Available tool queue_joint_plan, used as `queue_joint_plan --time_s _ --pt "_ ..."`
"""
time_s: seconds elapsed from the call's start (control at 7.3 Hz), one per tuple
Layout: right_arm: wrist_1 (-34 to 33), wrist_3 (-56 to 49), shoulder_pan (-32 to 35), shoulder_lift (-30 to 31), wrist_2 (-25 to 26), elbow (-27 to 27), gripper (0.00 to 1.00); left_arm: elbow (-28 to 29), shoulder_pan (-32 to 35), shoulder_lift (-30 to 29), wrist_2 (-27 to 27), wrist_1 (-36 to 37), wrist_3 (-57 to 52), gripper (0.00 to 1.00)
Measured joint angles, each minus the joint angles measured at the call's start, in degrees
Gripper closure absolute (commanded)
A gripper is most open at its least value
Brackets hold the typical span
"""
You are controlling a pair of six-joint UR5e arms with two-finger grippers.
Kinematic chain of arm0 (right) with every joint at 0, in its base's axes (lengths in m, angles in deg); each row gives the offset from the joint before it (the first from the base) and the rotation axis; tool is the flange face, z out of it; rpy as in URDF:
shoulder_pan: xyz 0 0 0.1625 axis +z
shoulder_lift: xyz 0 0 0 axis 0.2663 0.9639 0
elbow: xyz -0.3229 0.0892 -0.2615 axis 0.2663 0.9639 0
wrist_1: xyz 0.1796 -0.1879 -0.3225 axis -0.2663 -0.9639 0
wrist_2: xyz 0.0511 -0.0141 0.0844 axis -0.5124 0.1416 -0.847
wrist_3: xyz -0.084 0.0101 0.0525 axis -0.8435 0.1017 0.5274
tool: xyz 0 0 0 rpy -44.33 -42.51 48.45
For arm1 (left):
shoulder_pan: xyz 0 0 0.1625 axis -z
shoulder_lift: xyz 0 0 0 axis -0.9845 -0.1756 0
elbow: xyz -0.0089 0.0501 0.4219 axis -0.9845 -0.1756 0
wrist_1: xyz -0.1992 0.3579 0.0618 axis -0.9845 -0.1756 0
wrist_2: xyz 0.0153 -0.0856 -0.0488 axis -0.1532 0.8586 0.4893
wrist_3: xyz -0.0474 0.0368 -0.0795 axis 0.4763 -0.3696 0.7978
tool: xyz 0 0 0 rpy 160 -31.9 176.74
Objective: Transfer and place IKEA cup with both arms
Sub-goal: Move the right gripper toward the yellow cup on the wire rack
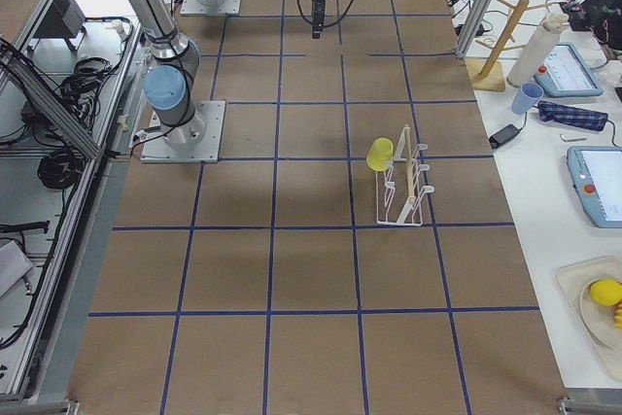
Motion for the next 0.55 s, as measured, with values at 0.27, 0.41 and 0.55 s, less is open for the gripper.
queue_joint_plan --time_s 0.27,0.41,0.55 --pt "-0.19 2.99 -0.25 0.05 0.04 0.06 0.00 -0.04 0.00 -0.02 -0.01 0.09 0.00 0.00" --pt "-0.27 3.06 -0.42 0.07 0.15 0.09 0.00 -0.06 0.00 0.01 -0.02 0.09 0.00 0.00" --pt "-0.78 2.98 -1.14 0.07 0.26 0.12 0.00 -0.07 0.00 0.04 -0.02 0.10 0.00 0.00"
